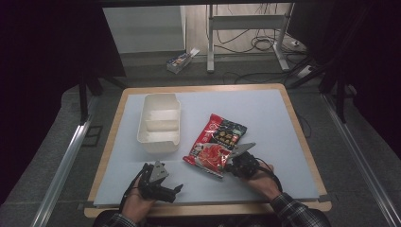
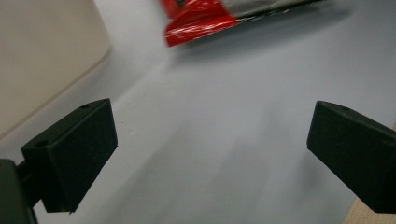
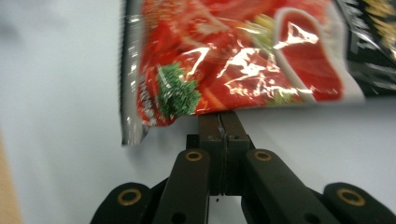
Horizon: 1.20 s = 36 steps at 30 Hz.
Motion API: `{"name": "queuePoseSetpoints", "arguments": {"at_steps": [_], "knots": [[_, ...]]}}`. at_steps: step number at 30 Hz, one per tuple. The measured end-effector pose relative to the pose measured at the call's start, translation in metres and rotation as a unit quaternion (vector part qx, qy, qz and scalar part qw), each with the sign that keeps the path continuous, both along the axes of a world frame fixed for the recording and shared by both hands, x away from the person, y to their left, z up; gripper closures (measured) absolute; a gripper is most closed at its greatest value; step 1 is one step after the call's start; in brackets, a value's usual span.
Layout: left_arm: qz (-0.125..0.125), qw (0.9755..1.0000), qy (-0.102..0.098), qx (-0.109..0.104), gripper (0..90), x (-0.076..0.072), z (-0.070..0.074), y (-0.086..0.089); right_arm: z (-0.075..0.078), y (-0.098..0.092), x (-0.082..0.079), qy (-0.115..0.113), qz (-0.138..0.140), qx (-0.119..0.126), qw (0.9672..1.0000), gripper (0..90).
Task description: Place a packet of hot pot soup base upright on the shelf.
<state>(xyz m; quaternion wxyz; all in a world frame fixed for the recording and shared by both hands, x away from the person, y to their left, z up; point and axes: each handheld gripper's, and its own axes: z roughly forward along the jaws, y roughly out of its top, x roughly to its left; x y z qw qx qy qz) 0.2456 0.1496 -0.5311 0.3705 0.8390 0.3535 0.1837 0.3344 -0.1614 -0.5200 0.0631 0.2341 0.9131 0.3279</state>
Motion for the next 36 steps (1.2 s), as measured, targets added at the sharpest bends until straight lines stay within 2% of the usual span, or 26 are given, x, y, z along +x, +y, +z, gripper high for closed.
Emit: {"name": "queuePoseSetpoints", "arguments": {"at_steps": [2, 5, 8, 10, 11, 13, 15, 16, 18, 19, 20, 23, 26, 27, 28, 29, 30, 31, 32, 34, 35, 36], "knots": [[0.002, 1.0000, 0.001, -0.003, 1.6, 0.000, 0.001, 0.000, -0.002, 0.010, -0.002, 0.001, 0.014, 0.005, 0.9999, 89.2], [0.005, 1.0000, 0.002, -0.006, 1.8, 0.000, 0.001, 0.001, -0.002, 0.018, -0.006, -0.012, 0.022, -0.002, 0.9997, 89.2], [0.010, 0.9999, 0.007, -0.007, 1.9, 0.001, 0.002, 0.002, -0.002, 0.012, -0.004, -0.008, 0.018, 0.004, 0.9998, 89.0], [0.009, 0.9999, 0.008, -0.004, 1.8, 0.002, 0.003, 0.001, 0.002, -0.001, -0.003, -0.019, 0.002, 0.013, 0.9997, 85.7], [0.007, 0.9999, 0.008, -0.008, 1.8, 0.002, 0.004, 0.001, 0.002, -0.001, -0.003, -0.019, 0.002, 0.013, 0.9997, 85.7], [0.007, 0.9998, 0.010, -0.016, 2.6, 0.003, 0.007, 0.000, 0.007, -0.010, 0.000, -0.032, -0.016, 0.018, 0.9992, 81.4], [0.007, 0.9997, 0.007, -0.023, 5.8, 0.006, 0.011, -0.004, 0.011, -0.020, 0.004, -0.041, -0.033, 0.026, 0.9983, 72.5], [0.007, 0.9997, 0.007, -0.023, 7.6, 0.006, 0.011, -0.004, 0.011, -0.020, 0.004, -0.041, -0.033, 0.026, 0.9983, 72.5], [0.007, 0.9999, 0.002, -0.015, 11.8, 0.010, 0.013, -0.008, 0.014, -0.028, 0.006, -0.049, -0.045, 0.025, 0.9975, 64.7], [0.007, 0.9999, 0.002, -0.015, 13.7, 0.010, 0.013, -0.008, 0.014, -0.028, 0.006, -0.049, -0.045, 0.025, 0.9975, 64.7], [0.006, 0.9998, 0.002, -0.017, 16.7, 0.012, 0.014, -0.010, 0.015, -0.033, 0.007, -0.051, -0.055, 0.024, 0.9969, 57.7], [-0.003, 0.9993, 0.001, -0.037, 20.2, 0.020, 0.017, -0.013, 0.016, -0.040, 0.007, -0.052, -0.061, 0.026, 0.9964, 49.4], [-0.010, 0.9987, -0.002, -0.050, 27.0, 0.026, 0.018, -0.017, 0.017, -0.046, 0.005, -0.057, -0.065, 0.029, 0.9958, 39.8], [-0.010, 0.9987, -0.002, -0.050, 30.4, 0.026, 0.018, -0.017, 0.017, -0.046, 0.005, -0.057, -0.065, 0.029, 0.9958, 39.8], [-0.017, 0.9984, -0.007, -0.054, 33.8, 0.030, 0.020, -0.022, 0.016, -0.051, 0.004, -0.059, -0.065, 0.030, 0.9957, 33.6], [-0.017, 0.9984, -0.007, -0.054, 36.9, 0.030, 0.020, -0.022, 0.016, -0.051, 0.004, -0.059, -0.065, 0.030, 0.9957, 33.6], [-0.020, 0.9984, -0.014, -0.051, 40.0, 0.034, 0.021, -0.027, 0.015, -0.057, 0.004, -0.057, -0.067, 0.036, 0.9955, 27.9], [-0.020, 0.9984, -0.014, -0.051, 42.8, 0.034, 0.021, -0.027, 0.015, -0.057, 0.004, -0.057, -0.067, 0.036, 0.9955, 27.9], [-0.025, 0.9979, -0.019, -0.057, 47.1, 0.039, 0.022, -0.032, 0.014, -0.062, 0.005, -0.060, -0.076, 0.038, 0.9946, 22.2], [-0.026, 0.9979, -0.022, -0.055, 55.8, 0.042, 0.022, -0.034, 0.014, -0.066, 0.007, -0.062, -0.082, 0.046, 0.9937, 18.2], [-0.031, 0.9971, -0.020, -0.066, 62.4, 0.047, 0.022, -0.038, 0.015, -0.068, 0.008, -0.062, -0.085, 0.051, 0.9932, 16.5], [-0.031, 0.9971, -0.020, -0.066, 67.6, 0.047, 0.022, -0.038, 0.015, -0.068, 0.008, -0.062, -0.085, 0.051, 0.9932, 16.5]]}}
